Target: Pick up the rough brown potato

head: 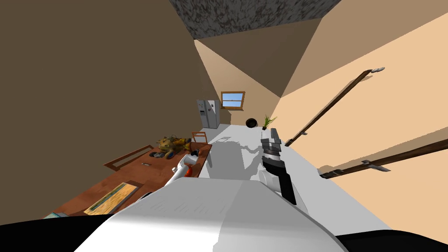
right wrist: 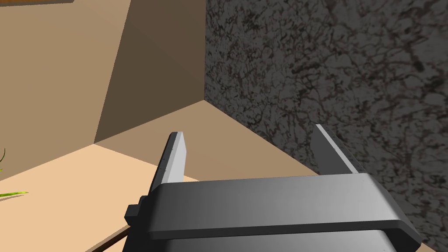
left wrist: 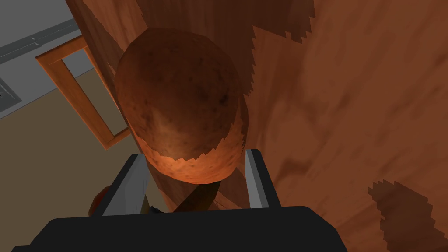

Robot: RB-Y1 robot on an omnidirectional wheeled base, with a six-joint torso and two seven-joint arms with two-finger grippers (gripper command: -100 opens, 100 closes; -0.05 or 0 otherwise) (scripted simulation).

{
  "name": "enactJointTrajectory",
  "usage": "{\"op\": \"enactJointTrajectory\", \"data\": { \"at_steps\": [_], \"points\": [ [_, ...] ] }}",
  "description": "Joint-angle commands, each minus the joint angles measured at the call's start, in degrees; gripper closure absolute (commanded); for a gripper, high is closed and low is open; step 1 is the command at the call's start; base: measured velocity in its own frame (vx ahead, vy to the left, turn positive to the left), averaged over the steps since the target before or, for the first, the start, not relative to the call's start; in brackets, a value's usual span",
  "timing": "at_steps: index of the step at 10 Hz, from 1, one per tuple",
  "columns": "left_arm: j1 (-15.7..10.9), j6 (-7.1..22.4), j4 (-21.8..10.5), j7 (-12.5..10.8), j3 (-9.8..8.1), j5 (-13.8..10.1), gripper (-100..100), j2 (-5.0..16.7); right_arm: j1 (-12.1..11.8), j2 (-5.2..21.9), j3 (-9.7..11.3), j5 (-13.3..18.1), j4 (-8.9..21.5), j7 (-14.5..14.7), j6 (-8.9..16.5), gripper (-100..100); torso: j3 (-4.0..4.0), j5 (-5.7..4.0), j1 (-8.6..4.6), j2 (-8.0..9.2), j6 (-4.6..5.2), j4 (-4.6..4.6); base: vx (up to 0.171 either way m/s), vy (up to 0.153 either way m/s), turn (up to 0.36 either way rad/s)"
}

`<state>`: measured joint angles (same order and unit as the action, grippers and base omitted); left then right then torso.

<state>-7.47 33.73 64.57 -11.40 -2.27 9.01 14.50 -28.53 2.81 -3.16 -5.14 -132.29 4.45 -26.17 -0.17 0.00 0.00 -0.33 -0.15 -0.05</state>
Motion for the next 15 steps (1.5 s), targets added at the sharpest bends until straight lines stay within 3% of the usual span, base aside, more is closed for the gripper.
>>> {"op": "enactJointTrajectory", "data": {
  "at_steps": [1,2,3,6,8,9,12,13,15],
  "points": [
    [0.0,0.0,0.0,0.0,0.0,0.0,0,0.0,0.0,0.0,0.0,0.0,0.0,0.0,0.0,0,0.0,0.0,0.0,0.0,0.0,0.0,0.0,0.0,0.0],
    [-2.6,-1.8,-2.9,1.1,0.19,-0.9,100,0.0,0.0,0.0,0.0,0.0,0.0,0.0,0.0,0,0.0,0.0,0.0,0.0,0.0,0.0,-0.011,-0.027,0.137],
    [-2.6,-1.8,-3.4,1.1,0.19,-0.9,100,0.0,0.0,0.0,0.0,0.0,0.0,0.0,0.0,0,0.02,-0.03,-0.08,0.01,-0.02,0.02,-0.014,-0.038,0.087],
    [-7.5,-4.5,-8.9,4.2,0.79,-3.7,100,0.4,0.0,0.0,0.0,0.0,0.0,0.0,0.0,0,0.05,-0.02,-0.16,0.08,0.02,0.03,-0.024,-0.037,0.107],
    [-7.9,-4.5,-10.9,4.2,0.79,-3.7,100,0.4,0.0,0.0,0.0,0.0,0.0,0.0,0.0,0,0.09,-0.04,-0.14,0.11,0.03,0.06,-0.014,-0.019,0.029],
    [-10.2,-5.9,-12.3,5.7,1.1,-5.2,100,0.6,0.0,0.0,0.0,0.0,0.0,0.0,0.0,0,0.05,-0.02,-0.09,0.07,0.03,0.03,-0.017,-0.021,0.125],
    [-10.5,-5.9,-14.6,5.7,1.1,-5.2,100,0.6,0.0,0.0,0.0,0.0,0.0,0.0,0.0,0,0.05,-0.02,-0.07,0.07,0.0,0.02,-0.007,-0.013,0.023],
    [-13.0,-7.3,-16.8,7.2,1.4,-6.6,100,0.8,0.0,0.0,0.0,0.0,0.0,0.0,0.0,0,0.04,0.0,-0.02,0.05,0.0,0.02,-0.014,-0.017,0.147],
    [-13.2,-7.3,-18.3,7.2,1.4,-6.6,100,0.8,0.0,0.0,0.0,0.0,0.0,0.0,0.0,0,0.06,-0.02,-0.1,0.08,0.0,0.04,-0.01,-0.021,0.031]
  ]
}}
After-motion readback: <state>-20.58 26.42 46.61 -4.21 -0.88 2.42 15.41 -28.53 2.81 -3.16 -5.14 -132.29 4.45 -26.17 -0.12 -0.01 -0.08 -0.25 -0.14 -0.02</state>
